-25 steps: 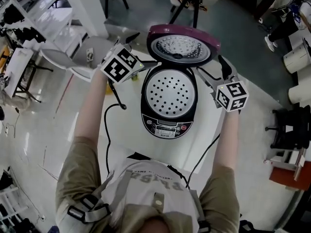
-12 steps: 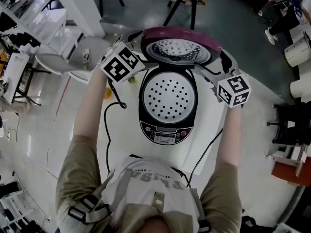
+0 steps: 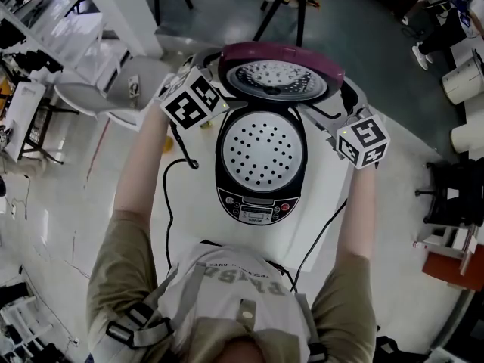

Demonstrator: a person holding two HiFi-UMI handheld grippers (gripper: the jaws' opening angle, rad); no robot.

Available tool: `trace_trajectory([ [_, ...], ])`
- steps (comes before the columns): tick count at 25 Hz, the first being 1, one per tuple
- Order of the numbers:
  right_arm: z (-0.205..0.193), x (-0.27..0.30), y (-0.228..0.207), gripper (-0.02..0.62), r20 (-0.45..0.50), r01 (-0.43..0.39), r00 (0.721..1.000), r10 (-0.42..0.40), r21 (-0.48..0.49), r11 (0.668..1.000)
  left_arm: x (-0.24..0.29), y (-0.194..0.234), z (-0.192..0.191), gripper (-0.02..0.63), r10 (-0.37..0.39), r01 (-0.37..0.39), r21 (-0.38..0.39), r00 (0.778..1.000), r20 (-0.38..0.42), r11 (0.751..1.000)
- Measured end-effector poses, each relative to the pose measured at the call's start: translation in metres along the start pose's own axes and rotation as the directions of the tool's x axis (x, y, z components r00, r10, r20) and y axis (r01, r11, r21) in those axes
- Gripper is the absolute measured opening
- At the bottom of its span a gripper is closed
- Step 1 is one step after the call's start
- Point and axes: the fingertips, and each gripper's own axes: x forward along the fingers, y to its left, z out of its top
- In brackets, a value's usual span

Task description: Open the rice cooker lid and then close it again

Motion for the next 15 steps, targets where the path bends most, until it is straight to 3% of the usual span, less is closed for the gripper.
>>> trace_trajectory([
  [15,0.002,-0.02,0.021,0.468,0.013,-0.006,1.0,0.006,-0.015,1.0,-0.014,-0.023,0.0,0.563,0.014,-0.014,0.027,1.0,-0.008,1.0],
])
